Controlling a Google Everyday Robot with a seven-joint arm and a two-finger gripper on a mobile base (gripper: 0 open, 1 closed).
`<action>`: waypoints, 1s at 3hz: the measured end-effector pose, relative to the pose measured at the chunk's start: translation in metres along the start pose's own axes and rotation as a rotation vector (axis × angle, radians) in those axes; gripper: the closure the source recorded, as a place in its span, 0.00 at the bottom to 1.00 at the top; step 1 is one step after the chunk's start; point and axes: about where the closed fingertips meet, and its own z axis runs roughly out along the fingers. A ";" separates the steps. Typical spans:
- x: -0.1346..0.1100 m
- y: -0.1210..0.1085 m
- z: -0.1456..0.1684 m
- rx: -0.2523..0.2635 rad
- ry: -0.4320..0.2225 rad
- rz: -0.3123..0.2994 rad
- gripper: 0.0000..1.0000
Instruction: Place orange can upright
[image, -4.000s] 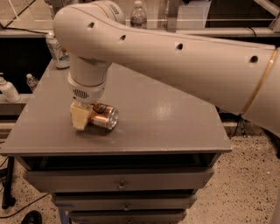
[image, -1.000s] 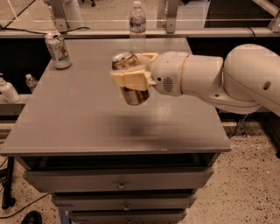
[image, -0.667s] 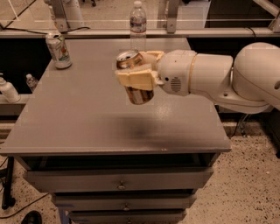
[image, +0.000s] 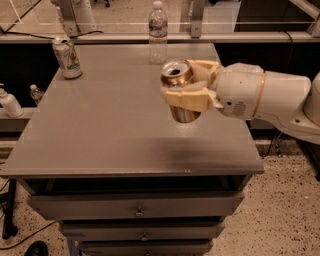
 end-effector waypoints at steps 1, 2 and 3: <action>0.018 0.000 -0.025 0.013 -0.041 -0.016 1.00; 0.043 -0.004 -0.039 0.036 -0.086 0.011 1.00; 0.058 -0.008 -0.045 0.054 -0.129 0.035 1.00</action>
Offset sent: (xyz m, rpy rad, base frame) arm -0.0022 -0.0693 -0.0696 0.1601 -0.0139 -0.0555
